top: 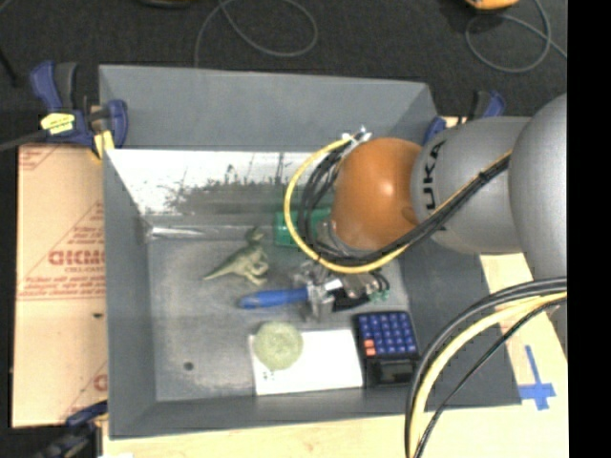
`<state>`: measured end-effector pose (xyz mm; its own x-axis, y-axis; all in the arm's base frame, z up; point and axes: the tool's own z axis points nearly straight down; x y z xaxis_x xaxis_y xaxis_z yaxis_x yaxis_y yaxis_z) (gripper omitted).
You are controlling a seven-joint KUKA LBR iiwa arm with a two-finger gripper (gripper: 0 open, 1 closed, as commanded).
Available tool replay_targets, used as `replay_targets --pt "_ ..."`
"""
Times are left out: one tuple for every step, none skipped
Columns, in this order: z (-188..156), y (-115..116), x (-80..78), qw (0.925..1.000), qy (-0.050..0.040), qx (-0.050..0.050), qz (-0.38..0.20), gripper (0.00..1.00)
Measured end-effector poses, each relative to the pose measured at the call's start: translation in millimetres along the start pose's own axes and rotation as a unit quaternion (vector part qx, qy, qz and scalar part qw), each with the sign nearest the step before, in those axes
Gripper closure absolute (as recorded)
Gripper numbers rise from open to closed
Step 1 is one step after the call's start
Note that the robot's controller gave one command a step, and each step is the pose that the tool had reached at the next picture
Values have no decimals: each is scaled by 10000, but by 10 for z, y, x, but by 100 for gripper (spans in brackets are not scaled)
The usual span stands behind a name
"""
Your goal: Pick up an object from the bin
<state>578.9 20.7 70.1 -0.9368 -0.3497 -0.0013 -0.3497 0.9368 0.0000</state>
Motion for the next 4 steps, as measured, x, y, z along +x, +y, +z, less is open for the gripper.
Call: replay_targets --pt "0 0 0 10000 0 -1 3 100" --pt "-22 2 5 10000 1 -2 5 100" --pt "-90 -2 2 10000 -5 1 12 100" --pt "-118 -4 -5 10000 -18 5 16 100"
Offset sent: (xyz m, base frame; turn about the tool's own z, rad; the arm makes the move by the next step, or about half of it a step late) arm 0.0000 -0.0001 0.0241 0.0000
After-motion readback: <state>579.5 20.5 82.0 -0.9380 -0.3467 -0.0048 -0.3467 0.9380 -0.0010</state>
